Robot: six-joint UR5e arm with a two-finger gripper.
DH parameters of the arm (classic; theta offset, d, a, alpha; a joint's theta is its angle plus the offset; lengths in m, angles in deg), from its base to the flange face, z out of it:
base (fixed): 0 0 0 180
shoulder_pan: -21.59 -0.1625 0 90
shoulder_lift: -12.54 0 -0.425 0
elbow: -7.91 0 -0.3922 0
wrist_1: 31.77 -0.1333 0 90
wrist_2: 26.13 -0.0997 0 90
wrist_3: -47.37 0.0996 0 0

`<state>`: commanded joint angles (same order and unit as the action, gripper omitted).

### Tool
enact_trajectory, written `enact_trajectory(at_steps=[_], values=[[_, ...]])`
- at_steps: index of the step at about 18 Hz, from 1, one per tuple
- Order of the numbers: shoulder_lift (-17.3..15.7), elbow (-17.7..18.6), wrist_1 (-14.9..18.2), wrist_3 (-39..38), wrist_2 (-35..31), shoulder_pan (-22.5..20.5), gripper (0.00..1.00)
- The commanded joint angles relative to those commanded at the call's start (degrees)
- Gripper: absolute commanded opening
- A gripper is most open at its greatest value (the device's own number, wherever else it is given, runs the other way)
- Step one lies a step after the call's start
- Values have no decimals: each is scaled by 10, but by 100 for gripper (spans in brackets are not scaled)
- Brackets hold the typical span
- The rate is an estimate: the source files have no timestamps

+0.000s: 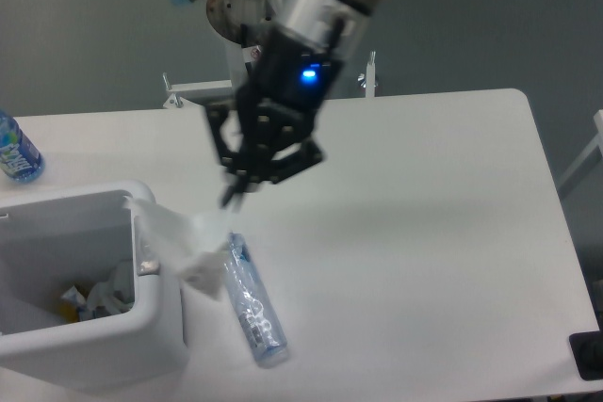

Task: Place the trash in the trash can
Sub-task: 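Lift the tissue and carry it over the white bin, then open the gripper to drop the tissue into the bin, then move the open gripper over the clear plastic bottle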

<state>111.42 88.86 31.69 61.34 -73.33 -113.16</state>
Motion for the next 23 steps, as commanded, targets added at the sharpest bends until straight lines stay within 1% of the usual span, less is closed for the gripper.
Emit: enact_trajectory(at_steps=[4,5,6,7,8,9,10,13,16,18,20,23], values=[[12,7,-4,16,-3,34,4],[18,9,-4,17,-3,41,6],[21,10,-4,17,-3,49,13],[25,11,-5,18,-3,55,32],[25,14,-7,23,-3,59,59],[26,16,-11,34,-3,60,89],[26,18,-12,33,-4,60,100],[23,17,-12,32,-4,60,100],[24,20,-11,26,-4,51,100],[22,18,-12,-4,-3,20,100],[28,11,-15,-28,-3,3,100],[53,7,-21,-60,-8,-21,100]])
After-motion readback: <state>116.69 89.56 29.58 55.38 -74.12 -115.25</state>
